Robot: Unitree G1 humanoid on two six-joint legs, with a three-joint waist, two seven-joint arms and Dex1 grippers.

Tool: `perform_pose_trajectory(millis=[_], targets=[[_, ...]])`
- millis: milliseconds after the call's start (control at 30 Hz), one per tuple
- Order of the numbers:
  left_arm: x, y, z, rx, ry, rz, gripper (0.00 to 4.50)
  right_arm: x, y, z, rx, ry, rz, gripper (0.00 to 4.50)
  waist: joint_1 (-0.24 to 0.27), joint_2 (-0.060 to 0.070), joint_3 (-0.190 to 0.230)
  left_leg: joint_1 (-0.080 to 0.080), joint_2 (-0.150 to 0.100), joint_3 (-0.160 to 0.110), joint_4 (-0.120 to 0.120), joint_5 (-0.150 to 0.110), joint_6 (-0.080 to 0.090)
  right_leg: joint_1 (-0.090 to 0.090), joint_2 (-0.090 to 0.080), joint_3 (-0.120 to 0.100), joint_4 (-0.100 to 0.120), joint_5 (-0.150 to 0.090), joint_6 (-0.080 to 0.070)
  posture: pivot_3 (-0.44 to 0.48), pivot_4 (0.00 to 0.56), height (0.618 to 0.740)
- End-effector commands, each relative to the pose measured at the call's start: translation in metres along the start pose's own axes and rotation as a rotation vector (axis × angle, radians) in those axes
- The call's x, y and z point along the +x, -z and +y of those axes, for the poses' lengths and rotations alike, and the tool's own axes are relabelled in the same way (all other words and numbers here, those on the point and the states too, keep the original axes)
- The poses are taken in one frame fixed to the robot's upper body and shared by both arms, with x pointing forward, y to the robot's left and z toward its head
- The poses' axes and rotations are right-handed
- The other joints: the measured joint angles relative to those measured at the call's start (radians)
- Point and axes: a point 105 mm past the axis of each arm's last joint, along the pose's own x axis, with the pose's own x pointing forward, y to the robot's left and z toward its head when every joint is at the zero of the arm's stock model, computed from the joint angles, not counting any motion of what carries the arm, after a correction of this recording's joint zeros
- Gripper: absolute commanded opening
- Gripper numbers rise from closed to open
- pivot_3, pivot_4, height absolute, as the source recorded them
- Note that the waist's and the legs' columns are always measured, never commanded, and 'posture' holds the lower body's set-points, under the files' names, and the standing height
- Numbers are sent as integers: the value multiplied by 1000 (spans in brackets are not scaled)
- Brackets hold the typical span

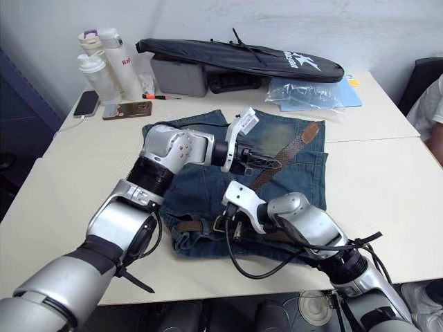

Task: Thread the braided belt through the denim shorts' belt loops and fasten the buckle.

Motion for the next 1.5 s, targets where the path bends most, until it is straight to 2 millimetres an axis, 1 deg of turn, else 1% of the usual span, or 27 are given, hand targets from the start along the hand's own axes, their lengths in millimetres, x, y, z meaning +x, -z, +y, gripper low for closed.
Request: perform_pose_trajectory(millis=[33, 133, 200, 267, 400, 500, 633, 700, 800, 900, 967, 1100, 1167, 1233, 1367, 1500], targets=[[-9, -10, -19, 54, 46, -51, 0, -9, 54, -12, 182, 99, 190, 52, 6, 2, 1, 0, 0, 0, 1, 0, 0, 0, 0, 1, 0, 0, 0, 0, 150, 656], [-15, 1, -15, 22, 12, -53, 0, -25, 44, -16, 210, 135, 153, 52, 17, 5, 1, -6, 0, -2, 5, -2, 3, -1, -1, 0, 0, 0, 0, 0, 150, 656], [-19, 9, -14, 7, -1, -44, 0, -34, 40, -16, 224, 151, 146, 52, 29, 7, 0, -11, -2, -3, 7, -1, 10, -3, -2, 0, -3, 1, 2, 0, 150, 656], [-23, 17, -14, -10, -9, -34, 0, -46, 36, -19, 248, 183, 127, 52, 39, 7, 0, -14, -4, -4, 7, -1, 13, -3, -3, 1, -6, 3, 4, 0, 150, 656], [-25, 22, -14, -23, -24, -30, 0, -60, 32, -23, 276, 234, 106, 52, 58, 7, 0, -18, -6, -4, 7, -2, 14, -2, -3, 1, -14, 4, 6, 0, 150, 656], [-22, 23, -16, -23, -19, -31, 0, -72, 24, -26, 312, 274, 53, 52, 63, 8, 0, -21, -7, -6, 7, -2, 15, -2, -3, 0, -17, 5, 7, 0, 150, 656], [-18, 24, -18, -23, -13, -29, 0, -78, 17, -26, 373, 295, -20, 52, 60, 9, 2, -22, -9, -6, 7, -1, 15, -2, -2, -1, -19, 5, 8, 0, 150, 656], [-17, 24, -19, -24, -10, -28, 0, -79, 13, -22, 394, 275, -59, 52, 57, 11, 4, -22, -9, -6, 7, -1, 15, -3, -1, -2, -19, 5, 7, 0, 150, 656], [-17, 24, -19, -24, -8, -28, 0, -80, 9, -18, 403, 258, -88, 52, 52, 15, 7, -22, -9, -5, 6, -1, 15, -3, 0, -1, -19, 5, 7, 0, 150, 656], [-17, 24, -18, -22, -8, -25, 0, -86, 3, -15, 421, 243, -138, 52, 48, 16, 8, -22, -8, -5, 5, -1, 15, -4, 0, -1, -17, 5, 7, 0, 150, 656], [-16, 23, -18, -20, -7, -25, 0, -90, 3, -15, 427, 250, -143, 52, 43, 16, 8, -22, -8, -5, 5, -1, 15, -5, 0, -1, -15, 5, 7, 0, 150, 656], [-13, 19, -21, -17, 13, -32, 0, -107, 10, -16, 426, 297, -117, 52, 40, 16, 9, -23, -9, -5, 5, -1, 15, -5, 0, -1, -15, 6, 7, 0, 150, 656], [-8, 18, -24, -26, 38, -37, 0, -115, 12, -14, 411, 311, -97, 52, 37, 16, 9, -23, -9, -5, 5, -1, 15, -5, 0, -1, -16, 6, 7, 0, 150, 656], [-1, 18, -29, -35, 67, -31, 0, -122, 13, -9, 398, 314, -82, 52, 37, 15, 10, -23, -9, -5, 5, -1, 15, -5, 0, -1, -16, 6, 7, 0, 150, 656], [16, 23, -41, -23, 133, 9, 0, -136, 15, 7, 343, 302, -38, 52, 37, 11, 12, -24, -8, -5, 5, -1, 15, -5, 0, -2, -16, 6, 7, 0, 150, 656], [23, 26, -43, 15, 146, 38, 0, -146, 10, 14, 297, 308, -37, 52, 35, 10, 14, -24, -8, -5, 5, -1, 15, -5, 0, -2, -20, 6, 7, 0, 150, 656]])
